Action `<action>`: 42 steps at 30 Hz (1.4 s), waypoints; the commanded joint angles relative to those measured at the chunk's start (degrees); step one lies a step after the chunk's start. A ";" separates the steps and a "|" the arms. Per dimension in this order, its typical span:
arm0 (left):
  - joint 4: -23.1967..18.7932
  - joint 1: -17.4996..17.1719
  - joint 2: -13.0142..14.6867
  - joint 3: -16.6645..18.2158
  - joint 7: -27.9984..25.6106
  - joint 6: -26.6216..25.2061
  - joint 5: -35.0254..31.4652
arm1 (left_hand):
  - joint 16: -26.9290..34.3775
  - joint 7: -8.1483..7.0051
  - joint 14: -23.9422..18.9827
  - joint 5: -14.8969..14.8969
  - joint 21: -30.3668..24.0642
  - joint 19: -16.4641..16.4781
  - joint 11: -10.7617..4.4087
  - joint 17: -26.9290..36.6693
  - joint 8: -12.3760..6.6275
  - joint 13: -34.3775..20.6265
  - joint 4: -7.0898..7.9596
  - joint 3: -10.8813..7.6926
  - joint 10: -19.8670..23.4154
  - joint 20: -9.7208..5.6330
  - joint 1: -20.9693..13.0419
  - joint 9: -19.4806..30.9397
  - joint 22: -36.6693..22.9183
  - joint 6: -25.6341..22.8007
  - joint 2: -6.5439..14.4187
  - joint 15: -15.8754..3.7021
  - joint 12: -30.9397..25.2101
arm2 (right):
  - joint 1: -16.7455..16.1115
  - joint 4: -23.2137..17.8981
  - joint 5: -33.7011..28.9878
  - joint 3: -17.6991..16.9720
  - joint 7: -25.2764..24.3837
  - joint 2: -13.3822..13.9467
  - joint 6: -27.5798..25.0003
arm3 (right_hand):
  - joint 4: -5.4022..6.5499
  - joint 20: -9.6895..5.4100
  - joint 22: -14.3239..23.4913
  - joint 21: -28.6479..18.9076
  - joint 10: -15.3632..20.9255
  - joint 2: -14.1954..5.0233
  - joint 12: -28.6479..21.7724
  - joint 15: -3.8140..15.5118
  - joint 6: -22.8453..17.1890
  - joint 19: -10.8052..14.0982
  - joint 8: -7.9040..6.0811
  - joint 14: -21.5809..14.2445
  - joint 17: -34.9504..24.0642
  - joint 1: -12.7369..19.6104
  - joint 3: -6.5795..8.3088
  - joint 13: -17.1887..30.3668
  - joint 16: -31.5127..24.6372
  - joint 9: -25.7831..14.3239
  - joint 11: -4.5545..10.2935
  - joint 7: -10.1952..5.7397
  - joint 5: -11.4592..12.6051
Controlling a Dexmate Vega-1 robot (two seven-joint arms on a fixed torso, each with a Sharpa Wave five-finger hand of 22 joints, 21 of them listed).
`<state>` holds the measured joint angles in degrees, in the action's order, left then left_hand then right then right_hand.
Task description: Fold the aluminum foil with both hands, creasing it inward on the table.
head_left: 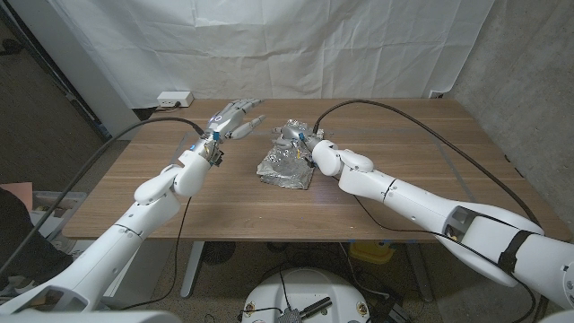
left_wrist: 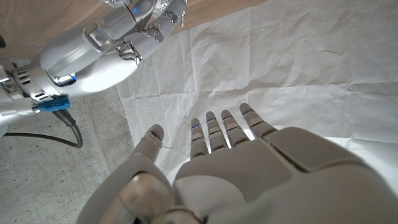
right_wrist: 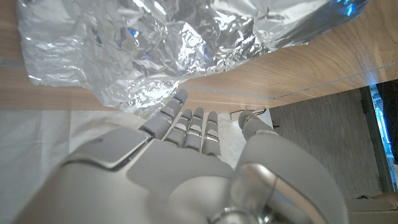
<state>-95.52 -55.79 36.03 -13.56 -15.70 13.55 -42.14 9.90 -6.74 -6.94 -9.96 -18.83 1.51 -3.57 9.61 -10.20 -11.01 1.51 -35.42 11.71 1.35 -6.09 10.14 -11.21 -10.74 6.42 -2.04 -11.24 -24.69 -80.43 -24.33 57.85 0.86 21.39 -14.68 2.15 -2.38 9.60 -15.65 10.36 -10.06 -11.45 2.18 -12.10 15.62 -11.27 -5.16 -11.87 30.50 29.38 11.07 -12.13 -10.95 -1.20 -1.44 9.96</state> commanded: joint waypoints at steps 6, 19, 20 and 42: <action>-1.19 -0.83 0.24 0.54 0.06 -0.43 -0.56 | 0.38 0.07 0.12 -0.24 0.34 0.00 0.11 0.13 -0.38 -0.07 0.43 -0.21 -0.07 -0.21 0.13 0.10 -0.09 -0.03 0.61 -0.90 -0.31 | 2.65 12.20 7.74 -0.09 5.30 -2.87 6.06 | 0.89 -0.50 0.20 0.38 -0.05 -0.30 -0.02 0.54 -0.14 0.37 -0.10 -0.05 -0.26 -1.48 -0.56 0.08 -0.16 -0.12 0.15 0.09 0.02; -0.65 -0.27 0.26 0.15 0.14 -0.10 -0.93 | 0.37 0.03 0.15 -0.24 0.39 0.01 0.20 0.13 -0.38 -0.04 0.44 -0.26 -0.09 -0.23 0.15 0.10 -0.09 -0.04 0.60 -0.91 -0.33 | 2.58 12.35 9.51 0.05 6.28 -2.34 6.57 | 1.38 -0.75 0.19 1.01 -0.83 -0.60 0.24 0.57 0.63 -0.17 0.20 0.62 -0.28 -2.20 -1.02 0.08 0.05 -0.11 0.29 0.29 0.24; -0.60 -0.22 0.25 0.13 0.19 -0.05 -0.87 | 0.37 0.04 0.15 -0.24 0.39 0.01 0.22 0.13 -0.38 -0.03 0.44 -0.27 -0.08 -0.21 0.15 0.10 -0.09 -0.03 0.60 -0.91 -0.33 | 2.52 11.97 9.48 -0.02 6.17 -2.15 6.43 | 1.38 -0.75 0.19 1.01 -0.83 -0.60 0.24 0.58 0.63 -0.16 0.20 0.62 -0.28 -2.21 -1.03 0.08 0.05 -0.11 0.30 0.28 0.24; -0.04 -0.07 -0.13 0.01 0.39 0.36 0.05 | 0.35 -0.13 0.22 -0.24 0.53 -0.03 0.03 0.13 -0.34 0.02 0.47 -0.37 -0.25 -0.06 0.20 0.10 -0.10 0.14 0.59 -0.84 -0.32 | -2.40 1.41 16.17 -8.02 1.17 3.26 13.42 | 0.79 0.68 0.18 1.52 -0.82 0.04 0.15 -0.41 0.44 0.18 0.09 -0.41 0.11 -2.38 -1.65 0.05 -0.16 -0.07 0.03 -0.72 0.45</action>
<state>-95.76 -55.85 36.10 -13.52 -15.50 13.68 -42.75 9.90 -6.74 -6.94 -9.96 -18.39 1.51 -3.57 9.61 -10.20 -10.93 1.75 -35.66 11.72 1.35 -6.09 10.14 -11.21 -10.74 6.43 -2.04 -11.24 -24.65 -73.46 -11.27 54.15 4.37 21.98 -5.02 3.15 -1.94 9.62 -14.20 9.42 -10.36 -11.22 1.84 -11.53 16.03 -11.27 -4.82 -11.71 28.24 28.03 10.98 -12.13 -10.95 -1.11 -1.78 10.19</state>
